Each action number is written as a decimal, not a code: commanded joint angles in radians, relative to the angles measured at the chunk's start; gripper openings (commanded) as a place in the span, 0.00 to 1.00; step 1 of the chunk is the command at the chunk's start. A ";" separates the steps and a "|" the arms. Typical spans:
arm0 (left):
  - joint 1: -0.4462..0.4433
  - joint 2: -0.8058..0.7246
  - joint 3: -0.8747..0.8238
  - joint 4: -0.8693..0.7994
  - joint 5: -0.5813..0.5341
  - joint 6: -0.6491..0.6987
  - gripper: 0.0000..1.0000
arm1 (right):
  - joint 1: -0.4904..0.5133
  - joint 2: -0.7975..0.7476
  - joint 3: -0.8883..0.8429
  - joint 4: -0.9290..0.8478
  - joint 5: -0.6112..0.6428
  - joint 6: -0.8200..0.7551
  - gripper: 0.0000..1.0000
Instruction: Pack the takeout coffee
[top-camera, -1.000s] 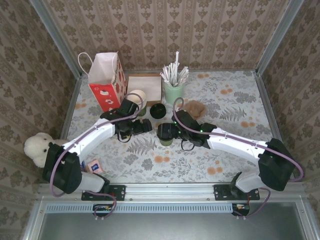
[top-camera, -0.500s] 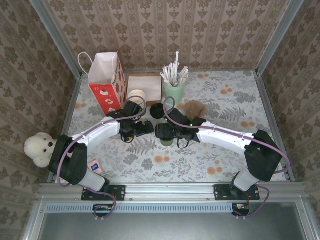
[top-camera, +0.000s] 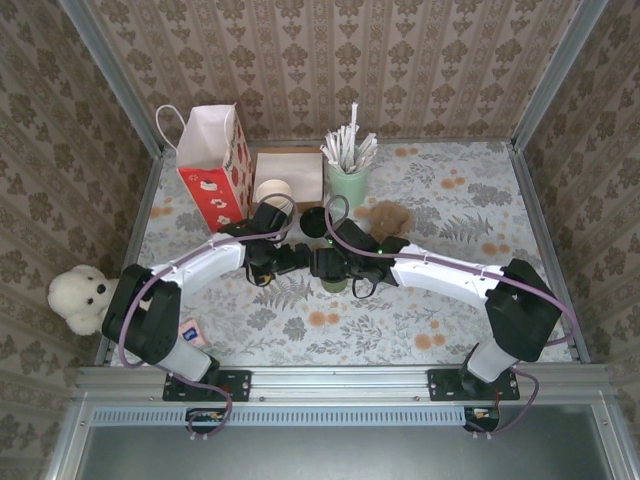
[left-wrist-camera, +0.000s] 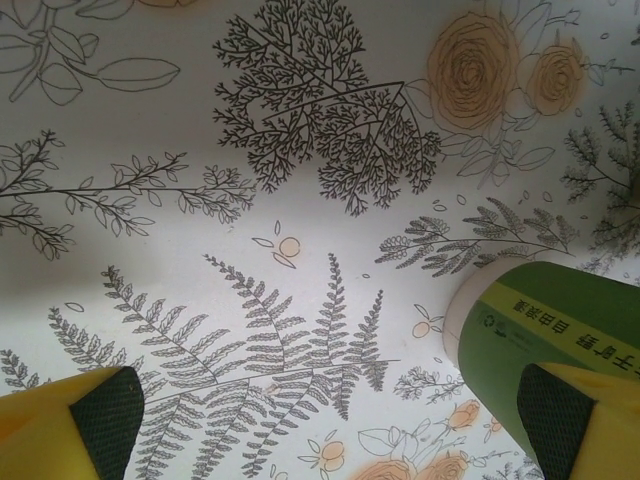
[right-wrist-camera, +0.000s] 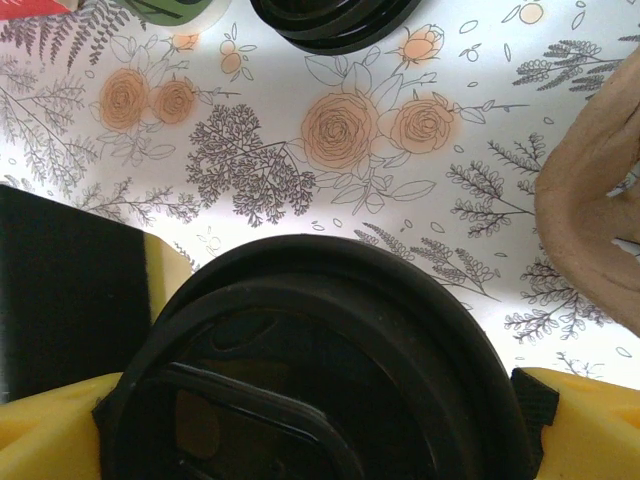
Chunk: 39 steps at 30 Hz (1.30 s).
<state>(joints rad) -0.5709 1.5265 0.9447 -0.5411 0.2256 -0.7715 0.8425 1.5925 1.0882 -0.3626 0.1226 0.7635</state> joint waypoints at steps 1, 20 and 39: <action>-0.012 0.015 0.005 0.001 0.022 0.000 1.00 | 0.005 0.020 -0.028 -0.013 -0.006 0.011 0.91; -0.052 -0.043 0.012 0.150 0.066 0.056 1.00 | -0.147 -0.448 -0.340 -0.108 -0.118 -0.050 0.80; -0.239 0.407 0.540 -0.182 -0.035 0.186 1.00 | -0.665 -0.516 -0.304 -0.145 -0.205 -0.262 0.81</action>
<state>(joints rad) -0.7929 1.9011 1.4250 -0.6075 0.2291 -0.6304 0.2176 1.0561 0.7467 -0.5308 -0.0616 0.5560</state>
